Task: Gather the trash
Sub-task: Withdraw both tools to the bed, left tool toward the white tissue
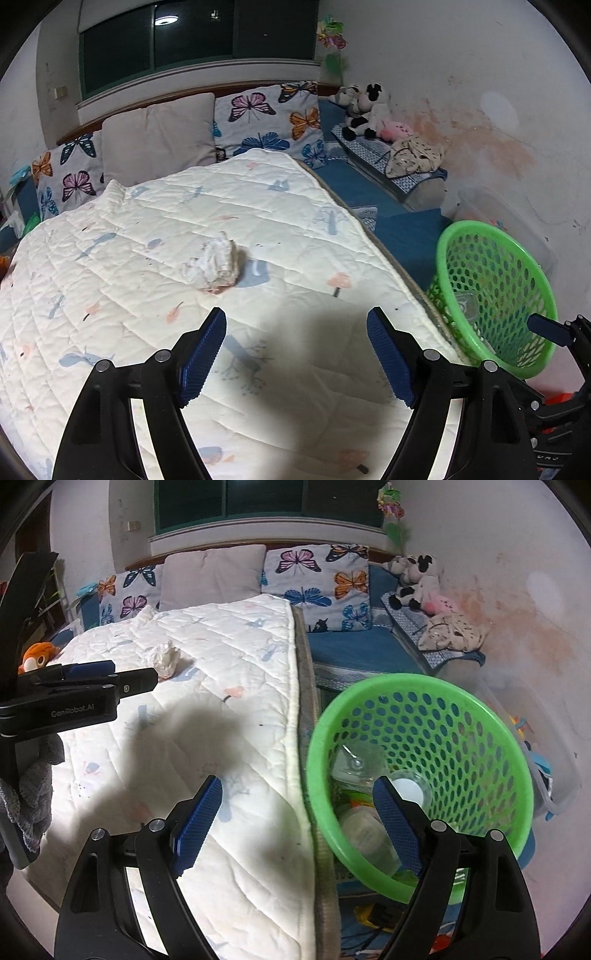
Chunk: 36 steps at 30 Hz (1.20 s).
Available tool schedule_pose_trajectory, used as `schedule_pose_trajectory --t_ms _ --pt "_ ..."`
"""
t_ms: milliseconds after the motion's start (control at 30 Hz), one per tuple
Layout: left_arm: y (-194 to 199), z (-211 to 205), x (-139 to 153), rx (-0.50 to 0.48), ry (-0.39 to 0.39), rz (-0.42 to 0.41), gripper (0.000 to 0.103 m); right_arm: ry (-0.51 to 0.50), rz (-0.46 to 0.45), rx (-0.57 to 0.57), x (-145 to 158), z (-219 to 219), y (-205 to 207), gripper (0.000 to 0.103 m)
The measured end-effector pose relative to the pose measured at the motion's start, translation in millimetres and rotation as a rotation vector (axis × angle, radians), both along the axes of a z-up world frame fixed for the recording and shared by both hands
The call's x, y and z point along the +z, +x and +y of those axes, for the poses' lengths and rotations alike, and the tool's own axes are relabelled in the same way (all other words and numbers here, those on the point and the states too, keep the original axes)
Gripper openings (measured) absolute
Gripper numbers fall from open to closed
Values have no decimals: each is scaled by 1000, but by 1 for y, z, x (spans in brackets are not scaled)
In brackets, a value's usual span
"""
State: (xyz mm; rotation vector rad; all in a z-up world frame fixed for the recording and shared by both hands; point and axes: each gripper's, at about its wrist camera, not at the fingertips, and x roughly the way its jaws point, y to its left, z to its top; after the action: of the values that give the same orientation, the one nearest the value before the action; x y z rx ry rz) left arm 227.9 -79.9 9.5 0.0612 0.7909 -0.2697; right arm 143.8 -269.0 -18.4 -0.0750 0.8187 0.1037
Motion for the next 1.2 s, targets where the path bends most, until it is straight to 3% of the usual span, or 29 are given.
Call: schedule_pose_trajectory --t_ms 800,1200 --pt "31 59 -20 59 44 13 76 51 35 111 -19 50 32 86" --pt "79 60 -37 66 24 66 80 59 54 135 -26 60 45 86"
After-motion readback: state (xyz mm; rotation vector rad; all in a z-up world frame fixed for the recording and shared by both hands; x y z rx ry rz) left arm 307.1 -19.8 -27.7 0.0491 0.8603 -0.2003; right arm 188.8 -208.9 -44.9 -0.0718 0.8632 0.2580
